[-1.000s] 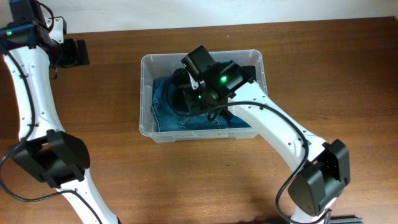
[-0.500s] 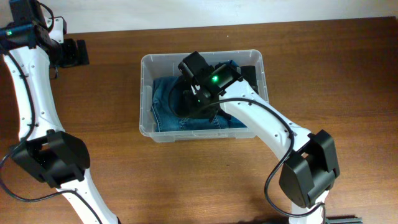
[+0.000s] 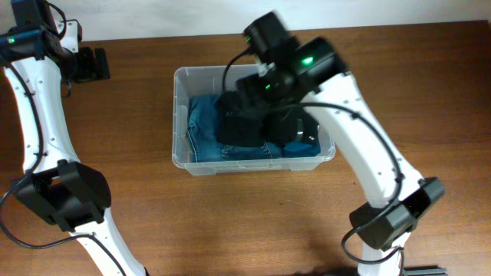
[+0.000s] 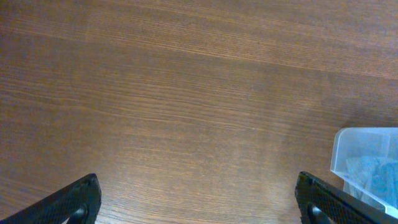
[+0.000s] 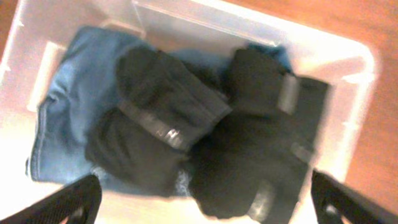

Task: Pack container

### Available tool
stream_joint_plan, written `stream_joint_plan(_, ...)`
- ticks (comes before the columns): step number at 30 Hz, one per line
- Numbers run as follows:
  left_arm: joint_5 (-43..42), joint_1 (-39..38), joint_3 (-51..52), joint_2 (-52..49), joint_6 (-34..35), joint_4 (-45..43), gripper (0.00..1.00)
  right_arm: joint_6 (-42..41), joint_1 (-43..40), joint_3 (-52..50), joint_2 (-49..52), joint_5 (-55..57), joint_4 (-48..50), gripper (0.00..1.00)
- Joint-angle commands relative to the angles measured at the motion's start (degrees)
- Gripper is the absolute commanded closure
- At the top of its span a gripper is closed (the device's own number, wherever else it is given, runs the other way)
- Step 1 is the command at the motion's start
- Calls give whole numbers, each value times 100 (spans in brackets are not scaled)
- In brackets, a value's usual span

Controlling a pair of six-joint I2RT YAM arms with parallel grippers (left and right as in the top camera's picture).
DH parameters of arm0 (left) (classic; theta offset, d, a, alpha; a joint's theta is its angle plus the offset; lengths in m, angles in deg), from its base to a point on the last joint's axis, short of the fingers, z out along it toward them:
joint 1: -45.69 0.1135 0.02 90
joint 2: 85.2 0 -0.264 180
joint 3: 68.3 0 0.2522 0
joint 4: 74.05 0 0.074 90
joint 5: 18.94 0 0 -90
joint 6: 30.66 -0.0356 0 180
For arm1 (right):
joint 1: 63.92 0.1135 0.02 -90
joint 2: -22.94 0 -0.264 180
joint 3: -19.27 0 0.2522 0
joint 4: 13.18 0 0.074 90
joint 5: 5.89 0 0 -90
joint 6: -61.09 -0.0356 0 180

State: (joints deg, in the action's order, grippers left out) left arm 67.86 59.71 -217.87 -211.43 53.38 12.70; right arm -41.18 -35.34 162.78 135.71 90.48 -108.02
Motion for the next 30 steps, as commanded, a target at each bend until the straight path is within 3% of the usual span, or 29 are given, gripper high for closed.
stream_joint_plan(1,-61,39,0,-85,-9,-13,1,-22,-509,750,-57,186,-542,2)
stream_joint_plan(5,-61,39,0,-85,-9,-13,1,-173,-966,1207,-57,186,-1244,2)
stream_joint_plan(6,-61,39,0,-85,-9,-13,1,-570,-1134,1368,-57,181,-1530,2)
stream_joint_plan(12,-61,39,0,-85,-9,-13,0,-688,-1561,1469,-356,-369,-1624,2)
stream_joint_plan(14,-61,39,0,-85,-11,-13,1,-376,-1558,1471,-358,-210,-1624,2)
stream_joint_plan(17,-61,39,0,-85,-9,-13,1,861,-1561,1469,-463,-114,-1626,2)
stream_joint_plan(27,-61,39,0,-85,-9,-13,0,890,-2221,1443,-2682,146,-1596,2)
stream_joint_plan(30,-61,39,0,-85,-9,-13,1,890,-2632,811,-3458,109,-857,2)
